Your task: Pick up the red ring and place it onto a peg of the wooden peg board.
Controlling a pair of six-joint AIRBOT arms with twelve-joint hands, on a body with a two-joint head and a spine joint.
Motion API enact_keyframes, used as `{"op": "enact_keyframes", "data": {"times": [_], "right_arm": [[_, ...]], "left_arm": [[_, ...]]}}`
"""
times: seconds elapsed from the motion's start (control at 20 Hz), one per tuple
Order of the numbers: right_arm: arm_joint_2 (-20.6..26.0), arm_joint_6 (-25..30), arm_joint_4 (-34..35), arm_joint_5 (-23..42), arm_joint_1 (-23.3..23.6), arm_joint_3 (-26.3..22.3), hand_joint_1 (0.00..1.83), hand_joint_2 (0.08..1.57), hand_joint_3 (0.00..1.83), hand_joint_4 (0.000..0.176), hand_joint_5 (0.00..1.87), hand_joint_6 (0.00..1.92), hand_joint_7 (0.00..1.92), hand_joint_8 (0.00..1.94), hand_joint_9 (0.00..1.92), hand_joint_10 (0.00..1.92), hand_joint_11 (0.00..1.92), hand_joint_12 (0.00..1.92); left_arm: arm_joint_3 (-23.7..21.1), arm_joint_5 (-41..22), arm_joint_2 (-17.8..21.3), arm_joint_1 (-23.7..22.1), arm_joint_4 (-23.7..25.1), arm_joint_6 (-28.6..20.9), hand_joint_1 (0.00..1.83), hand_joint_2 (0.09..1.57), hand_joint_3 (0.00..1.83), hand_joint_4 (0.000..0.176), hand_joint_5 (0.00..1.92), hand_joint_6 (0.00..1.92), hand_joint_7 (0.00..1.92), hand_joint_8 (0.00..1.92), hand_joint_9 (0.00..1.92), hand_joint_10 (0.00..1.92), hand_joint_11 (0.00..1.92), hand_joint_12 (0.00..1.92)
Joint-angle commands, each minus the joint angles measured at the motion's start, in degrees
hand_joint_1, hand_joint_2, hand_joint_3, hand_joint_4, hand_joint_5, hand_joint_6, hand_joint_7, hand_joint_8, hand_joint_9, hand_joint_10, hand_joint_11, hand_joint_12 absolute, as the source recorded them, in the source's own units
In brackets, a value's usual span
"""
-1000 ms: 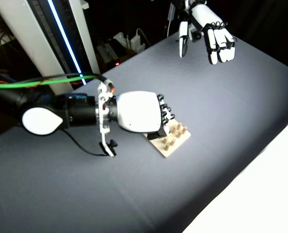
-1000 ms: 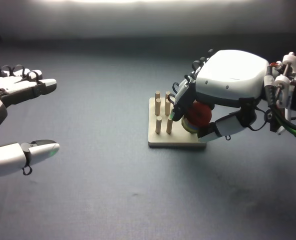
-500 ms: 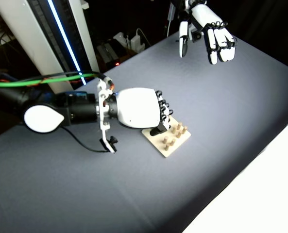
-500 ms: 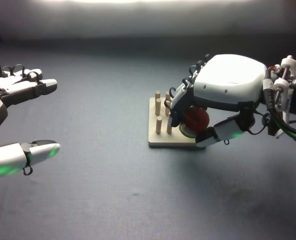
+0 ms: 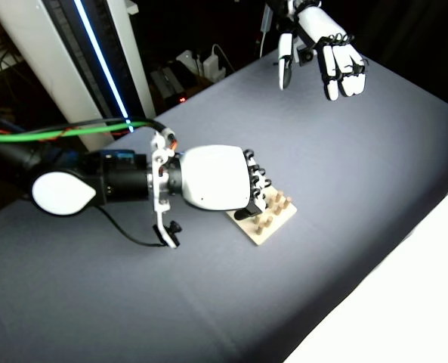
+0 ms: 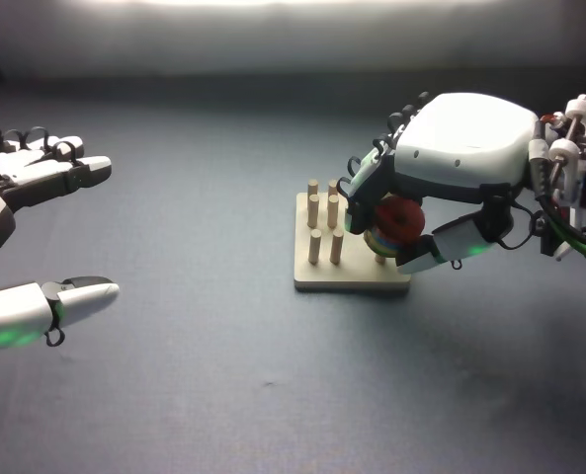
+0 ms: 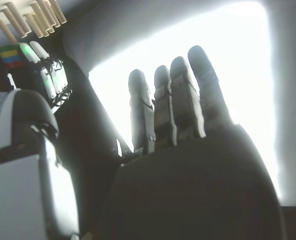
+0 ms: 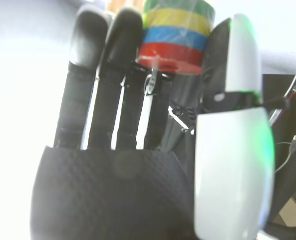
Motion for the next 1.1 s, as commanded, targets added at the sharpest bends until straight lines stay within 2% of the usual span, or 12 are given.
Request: {"op": "enact_keyframes", "data": {"times": [0.0, 0.1, 0.3, 0.45, 0.5, 0.6, 0.65, 0.7, 0.75, 0.8, 0.9, 1.05], "right_arm": [[-0.3, -0.4, 0.7, 2.2, 0.3, 0.5, 1.32, 1.04, 0.0, 0.0, 1.05, 0.69, 1.23, 0.71, 1.14, 0.87, 0.98, 1.27], [-0.9, -0.4, 0.8, 2.1, 0.3, 0.7, 1.3, 1.04, 0.0, 0.0, 1.09, 0.61, 1.24, 0.76, 1.22, 0.72, 1.0, 1.29], [-1.2, -0.4, 0.8, 2.3, 0.5, 0.5, 1.3, 1.03, 0.0, 0.0, 1.24, 0.29, 1.18, 0.94, 1.16, 1.14, 0.98, 1.54], [-1.4, -0.4, 0.6, 2.4, 0.5, 0.5, 1.3, 1.03, 0.0, 0.0, 1.26, 0.27, 1.18, 0.93, 1.11, 1.2, 0.94, 1.61], [-1.5, -0.5, 0.1, 2.4, 0.5, 0.4, 1.3, 1.02, 0.0, 0.0, 1.24, 0.35, 1.23, 0.8, 1.12, 1.08, 0.93, 1.54], [-1.5, -0.7, 0.1, 3.1, 0.5, 0.0, 1.28, 1.09, 0.0, 0.0, 0.93, 0.81, 1.12, 0.96, 1.04, 0.86, 0.75, 1.41], [-1.5, -0.7, 0.1, 3.6, 0.5, -0.4, 1.15, 1.01, 0.0, 0.0, 0.69, 0.3, 0.75, 0.59, 0.82, 0.8, 0.55, 1.38], [-1.5, -0.7, 0.1, 3.7, 0.5, -0.6, 1.07, 0.98, 0.0, 0.082, 0.53, 0.06, 0.52, 0.25, 0.61, 0.72, 0.44, 1.33], [-1.5, -0.7, 0.2, 4.3, 0.5, -0.8, 1.03, 0.96, 0.0, 0.12, 0.41, 0.01, 0.43, 0.07, 0.51, 0.51, 0.3, 1.25], [-1.5, -0.7, 0.8, 5.0, 0.5, -1.0, 1.03, 0.98, 0.0, 0.129, 0.35, 0.0, 0.37, 0.01, 0.47, 0.33, 0.18, 1.25], [-1.1, -0.7, 2.3, 7.0, 0.5, -1.6, 1.03, 1.04, 0.0, 0.17, 0.22, 0.0, 0.23, 0.0, 0.3, 0.07, 0.01, 0.99], [0.4, -0.7, 4.8, 10.5, 0.5, -2.3, 0.97, 1.04, 0.0, 0.176, 0.18, 0.0, 0.24, 0.0, 0.35, 0.05, 0.0, 1.16]], "left_arm": [[0.2, -7.1, -0.2, -0.4, 0.3, -0.4, 0.76, 1.05, 0.0, 0.0, 0.43, 0.0, 0.27, 0.0, 0.24, 0.0, 0.0, 0.68], [0.2, -7.1, -0.2, -0.4, 0.3, -0.4, 0.76, 1.05, 0.0, 0.005, 0.43, 0.0, 0.27, 0.0, 0.24, 0.0, 0.0, 0.67], [0.3, -7.1, -0.2, -0.4, 0.3, -0.5, 0.77, 1.05, 0.0, 0.011, 0.43, 0.0, 0.26, 0.0, 0.23, 0.0, 0.0, 0.63], [0.4, -7.1, -0.3, -0.4, 0.3, -0.5, 0.81, 1.05, 0.0, 0.0, 0.47, 0.01, 0.27, 0.0, 0.24, 0.0, 0.0, 0.65], [0.3, -7.1, -0.3, -0.4, 0.3, -0.5, 0.8, 1.05, 0.0, 0.0, 0.47, 0.0, 0.27, 0.0, 0.24, 0.0, 0.0, 0.67], [0.3, -7.1, -0.3, -0.4, 0.3, -0.5, 0.81, 1.05, 0.0, 0.0, 0.49, 0.01, 0.28, 0.0, 0.24, 0.0, 0.0, 0.67], [0.3, -7.1, -0.3, -0.4, 0.3, -0.5, 0.81, 1.05, 0.0, 0.003, 0.49, 0.01, 0.27, 0.0, 0.25, 0.01, 0.0, 0.67], [0.3, -7.1, -0.3, -0.4, 0.3, -0.6, 0.81, 1.05, 0.0, 0.001, 0.49, 0.01, 0.27, 0.0, 0.25, 0.01, 0.0, 0.67], [0.3, -7.1, -0.4, -0.4, 0.2, -0.6, 0.78, 1.05, 0.0, 0.004, 0.5, 0.01, 0.27, 0.0, 0.24, 0.0, 0.0, 0.67], [0.3, -7.1, -0.4, -0.4, 0.2, -0.6, 0.78, 1.05, 0.0, 0.0, 0.51, 0.01, 0.27, 0.0, 0.24, 0.0, 0.0, 0.67], [0.2, -7.1, -0.4, -0.4, 0.1, -0.6, 0.79, 1.05, 0.0, 0.0, 0.52, 0.01, 0.28, 0.0, 0.23, 0.0, 0.0, 0.61], [0.1, -7.3, -0.4, -0.2, 0.1, -0.6, 0.75, 1.05, 0.0, 0.0, 0.55, 0.01, 0.3, 0.01, 0.24, 0.0, 0.0, 0.63]]}}
